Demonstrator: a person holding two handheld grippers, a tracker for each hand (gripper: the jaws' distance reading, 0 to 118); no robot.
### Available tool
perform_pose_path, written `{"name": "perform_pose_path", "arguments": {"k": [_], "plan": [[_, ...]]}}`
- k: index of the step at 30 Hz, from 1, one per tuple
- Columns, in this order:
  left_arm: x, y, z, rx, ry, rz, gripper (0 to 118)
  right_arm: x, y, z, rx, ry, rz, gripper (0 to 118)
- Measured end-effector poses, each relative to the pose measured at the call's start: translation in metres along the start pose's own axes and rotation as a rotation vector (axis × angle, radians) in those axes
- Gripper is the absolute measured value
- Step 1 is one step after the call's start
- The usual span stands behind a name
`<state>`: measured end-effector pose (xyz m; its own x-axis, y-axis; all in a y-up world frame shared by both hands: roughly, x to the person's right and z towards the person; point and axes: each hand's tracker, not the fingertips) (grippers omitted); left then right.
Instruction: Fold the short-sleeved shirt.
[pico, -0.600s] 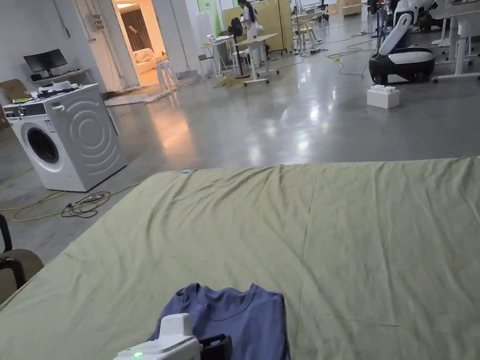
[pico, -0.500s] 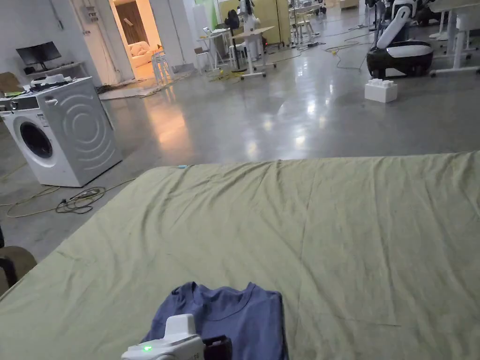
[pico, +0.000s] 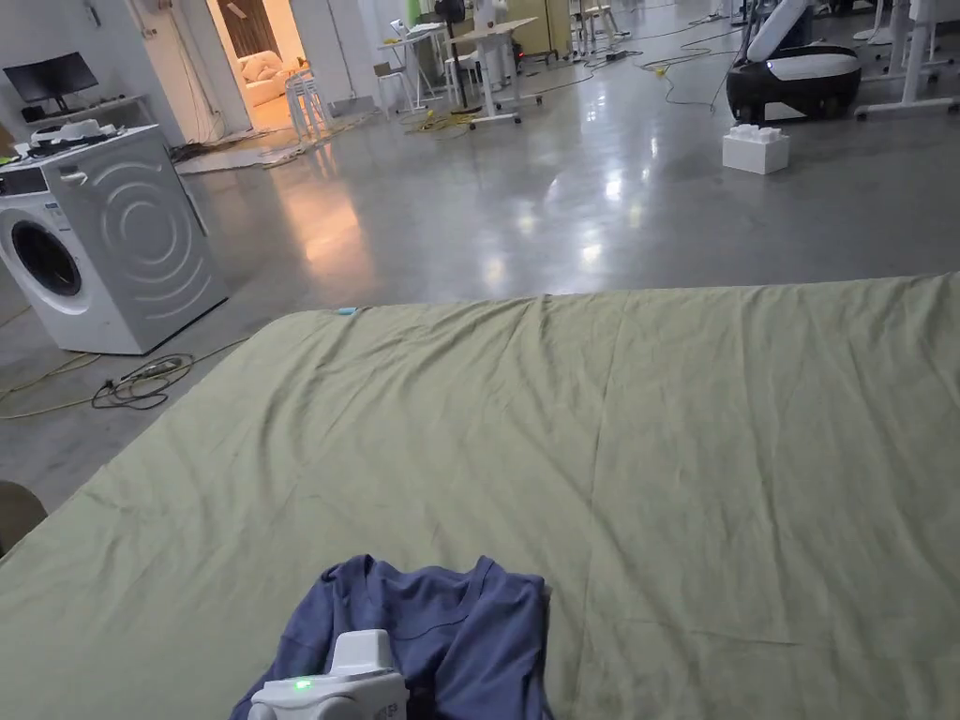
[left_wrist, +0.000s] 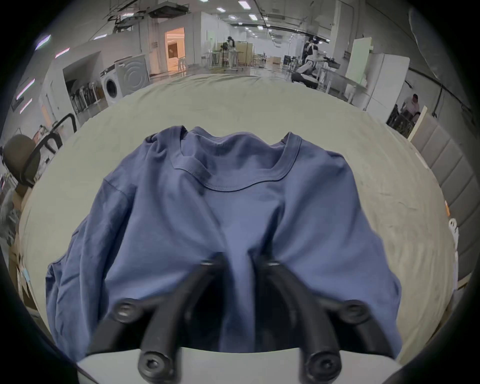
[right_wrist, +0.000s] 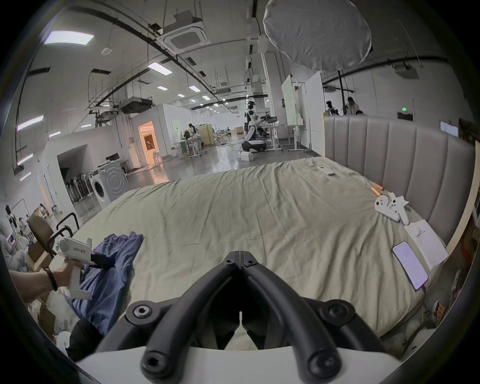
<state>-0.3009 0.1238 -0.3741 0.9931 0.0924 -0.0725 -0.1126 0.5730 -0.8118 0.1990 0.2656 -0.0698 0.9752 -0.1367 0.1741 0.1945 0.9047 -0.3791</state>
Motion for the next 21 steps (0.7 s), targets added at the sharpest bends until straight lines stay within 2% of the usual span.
{"name": "perform_pose_path", "arguments": {"k": [5, 6, 10, 12, 17, 21], "plan": [[-0.006, 0.019, 0.014, 0.004, -0.030, 0.112, 5, 0.011, -0.002, 0.019, 0.018, -0.011, 0.012, 0], [-0.002, 0.027, 0.027, 0.064, -0.035, 0.129, 5, 0.015, -0.002, 0.022, 0.021, -0.013, 0.011, 0], [0.029, 0.056, 0.062, 0.148, -0.131, 0.113, 5, 0.029, -0.006, 0.033, 0.034, -0.029, -0.056, 0], [0.065, 0.068, 0.078, 0.193, -0.190, 0.025, 5, 0.035, -0.007, 0.041, 0.049, -0.031, -0.089, 0], [0.180, 0.078, 0.084, 0.223, -0.340, -0.136, 5, 0.045, -0.008, 0.064, 0.080, -0.073, -0.106, 0], [0.295, 0.058, 0.085, 0.200, -0.600, -0.236, 5, 0.056, -0.009, 0.082, 0.096, -0.136, -0.107, 0]]}}
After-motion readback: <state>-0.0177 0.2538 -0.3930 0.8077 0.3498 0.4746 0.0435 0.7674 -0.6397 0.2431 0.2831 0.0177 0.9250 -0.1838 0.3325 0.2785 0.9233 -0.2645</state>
